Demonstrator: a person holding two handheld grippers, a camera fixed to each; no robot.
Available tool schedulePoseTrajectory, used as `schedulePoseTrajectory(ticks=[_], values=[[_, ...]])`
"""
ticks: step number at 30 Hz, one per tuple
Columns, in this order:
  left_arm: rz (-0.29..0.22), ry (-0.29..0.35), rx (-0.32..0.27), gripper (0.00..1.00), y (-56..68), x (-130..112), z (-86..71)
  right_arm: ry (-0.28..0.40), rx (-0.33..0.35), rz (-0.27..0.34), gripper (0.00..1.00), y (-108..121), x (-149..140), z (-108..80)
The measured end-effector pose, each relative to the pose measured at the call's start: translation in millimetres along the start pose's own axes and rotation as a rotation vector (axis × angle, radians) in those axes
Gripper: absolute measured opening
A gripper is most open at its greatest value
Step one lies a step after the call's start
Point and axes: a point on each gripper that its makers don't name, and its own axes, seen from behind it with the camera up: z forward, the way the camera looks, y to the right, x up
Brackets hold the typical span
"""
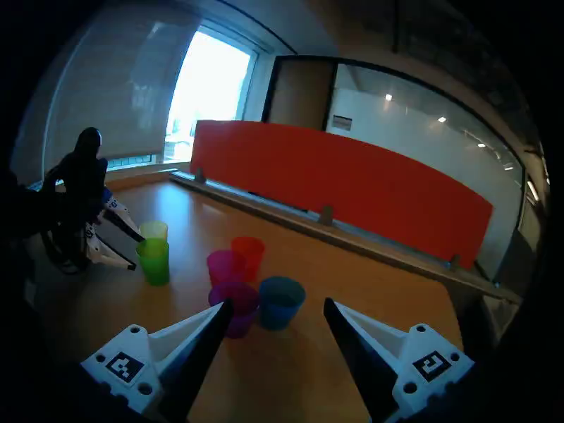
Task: Pour water
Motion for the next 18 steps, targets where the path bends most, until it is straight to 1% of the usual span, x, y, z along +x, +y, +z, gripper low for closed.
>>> schedulePoseTrajectory(ticks=[6,12,18], values=[[0.002,0.005,-0.009,0.91,2.1,3,6.8,-0.004,-0.005,-0.005,1.0,4,-1,1.4],[0.015,0.004,-0.016,0.91,4.4,4,14.3,-0.008,-0.005,-0.008,1.0,6,-3,3.3],[0.02,0.009,-0.016,0.91,3.2,7,20.9,-0.011,-0.007,-0.008,1.0,7,-5,5.1]])
